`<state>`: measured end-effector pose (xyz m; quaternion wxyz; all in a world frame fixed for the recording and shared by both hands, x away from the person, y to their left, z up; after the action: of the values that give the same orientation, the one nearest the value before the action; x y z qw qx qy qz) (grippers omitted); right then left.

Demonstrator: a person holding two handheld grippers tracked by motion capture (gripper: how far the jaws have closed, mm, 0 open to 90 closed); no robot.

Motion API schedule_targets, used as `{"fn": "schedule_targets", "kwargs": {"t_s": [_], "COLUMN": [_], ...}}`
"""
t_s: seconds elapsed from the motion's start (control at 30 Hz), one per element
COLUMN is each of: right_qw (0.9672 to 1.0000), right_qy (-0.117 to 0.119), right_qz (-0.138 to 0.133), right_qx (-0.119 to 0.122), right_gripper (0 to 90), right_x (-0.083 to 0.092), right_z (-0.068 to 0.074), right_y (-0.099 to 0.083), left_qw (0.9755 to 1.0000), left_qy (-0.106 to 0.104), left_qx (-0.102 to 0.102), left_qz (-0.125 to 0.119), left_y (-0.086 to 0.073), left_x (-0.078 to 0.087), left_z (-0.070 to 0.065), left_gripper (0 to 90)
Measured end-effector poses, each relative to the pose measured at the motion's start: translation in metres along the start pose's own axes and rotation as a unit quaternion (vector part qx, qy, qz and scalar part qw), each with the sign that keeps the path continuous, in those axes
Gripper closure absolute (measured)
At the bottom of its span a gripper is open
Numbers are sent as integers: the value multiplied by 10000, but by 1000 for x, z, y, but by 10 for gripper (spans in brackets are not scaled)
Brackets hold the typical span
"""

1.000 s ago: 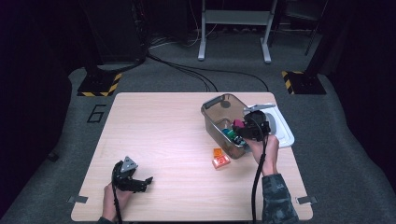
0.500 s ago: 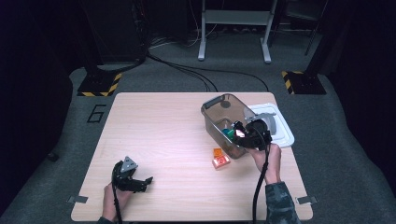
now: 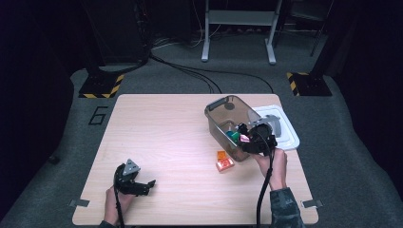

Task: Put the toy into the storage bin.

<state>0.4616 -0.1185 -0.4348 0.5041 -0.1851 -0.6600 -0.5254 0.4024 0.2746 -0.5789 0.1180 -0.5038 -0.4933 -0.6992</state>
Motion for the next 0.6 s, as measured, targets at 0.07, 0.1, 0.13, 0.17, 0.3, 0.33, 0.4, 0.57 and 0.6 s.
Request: {"fn": "schedule_targets", "kwargs": {"t_s": [0.07,0.1,0.13,0.17,0.3,0.33,0.4,0.57,0.6], "right_qw": [10000,10000,10000,9999,9999,9999,9995,9987,9982], "right_qy": [-69,-54,-54,-78,-117,-112,-92,-12,40], "right_qz": [-2,16,16,31,-44,-83,-201,-334,-394], "right_qx": [7,-70,-70,-73,33,79,212,381,454], "right_gripper": [491,446,446,417,311,285,206,161,160], "right_x": [0,0,0,0,2,4,7,12,12], "right_z": [-1,0,0,-1,6,10,19,35,39], "right_y": [-1,-2,-2,-2,-4,-5,-5,-4,-4], "left_qw": [10000,10000,10000,10000,10000,10000,10000,10000,10000], "left_qy": [2,-4,-4,-5,2,3,2,-4,3], "left_qx": [-1,20,20,18,-3,-4,-5,6,-2], "left_qz": [2,-17,-17,-16,2,1,1,0,1], "left_y": [0,0,0,0,0,0,0,0,0], "left_x": [0,0,0,0,0,0,0,0,0], "left_z": [0,0,0,0,0,0,0,0,0], "left_gripper": [37,37,36,36,37,36,37,36,36]}}
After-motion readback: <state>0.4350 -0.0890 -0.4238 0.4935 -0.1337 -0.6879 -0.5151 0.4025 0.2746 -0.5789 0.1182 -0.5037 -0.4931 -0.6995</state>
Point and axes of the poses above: each handheld gripper's, and its own axes: x roughly backward along the jaws, y roughly out of its top, z roughly to its left, the point moved 7 cm from there along -x, roughly forward along the jaws, and after that the axes turned 11 degrees about z, right-handed, at the moved point
